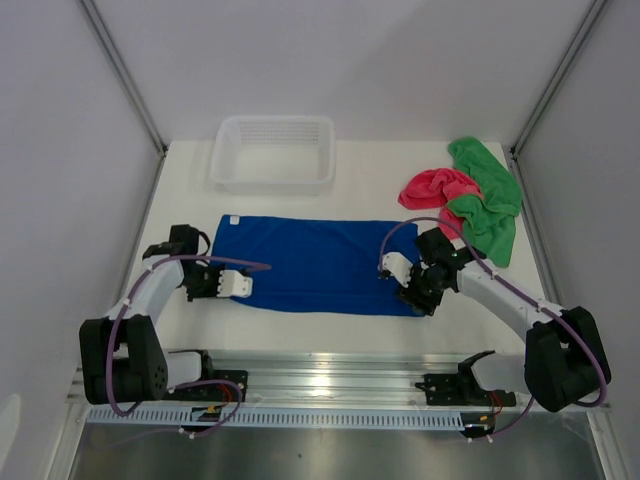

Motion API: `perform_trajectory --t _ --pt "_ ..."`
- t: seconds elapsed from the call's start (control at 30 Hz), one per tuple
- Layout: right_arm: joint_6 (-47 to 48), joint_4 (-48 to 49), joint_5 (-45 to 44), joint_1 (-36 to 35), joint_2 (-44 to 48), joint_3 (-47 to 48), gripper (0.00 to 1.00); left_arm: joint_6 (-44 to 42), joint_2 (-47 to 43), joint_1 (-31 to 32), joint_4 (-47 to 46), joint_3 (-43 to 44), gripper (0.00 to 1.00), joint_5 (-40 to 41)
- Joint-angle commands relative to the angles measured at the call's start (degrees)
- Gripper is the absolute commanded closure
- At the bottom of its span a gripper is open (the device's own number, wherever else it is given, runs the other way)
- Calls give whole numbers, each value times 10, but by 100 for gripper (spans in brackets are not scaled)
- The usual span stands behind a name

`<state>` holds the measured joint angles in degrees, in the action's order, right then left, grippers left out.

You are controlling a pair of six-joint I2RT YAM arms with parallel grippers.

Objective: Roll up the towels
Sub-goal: Fold the towel

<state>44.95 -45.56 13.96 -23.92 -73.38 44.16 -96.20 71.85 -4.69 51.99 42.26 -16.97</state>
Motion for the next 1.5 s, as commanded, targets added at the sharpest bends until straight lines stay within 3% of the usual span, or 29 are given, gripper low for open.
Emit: perform_trajectory --t 0.0,0.4,0.7,0.9,1.27,1.47 --pt "44 51 -18 -27 1 -8 52 13 -17 -7 10 -10 99 -37" --pt "52 106 -99 -54 -23 -86 57 8 -16 -23 15 -5 99 -29" --pt "43 119 -111 -59 -31 -91 80 14 -19 -30 30 0 99 -33" --pt "45 30 -80 -60 -11 -66 100 13 -20 -59 57 24 99 -39" --pt "31 -114 -28 -65 18 -15 100 20 -58 -64 103 7 100 -56" --pt "26 -219 5 -66 63 15 100 -6 -73 -84 216 37 99 -53"
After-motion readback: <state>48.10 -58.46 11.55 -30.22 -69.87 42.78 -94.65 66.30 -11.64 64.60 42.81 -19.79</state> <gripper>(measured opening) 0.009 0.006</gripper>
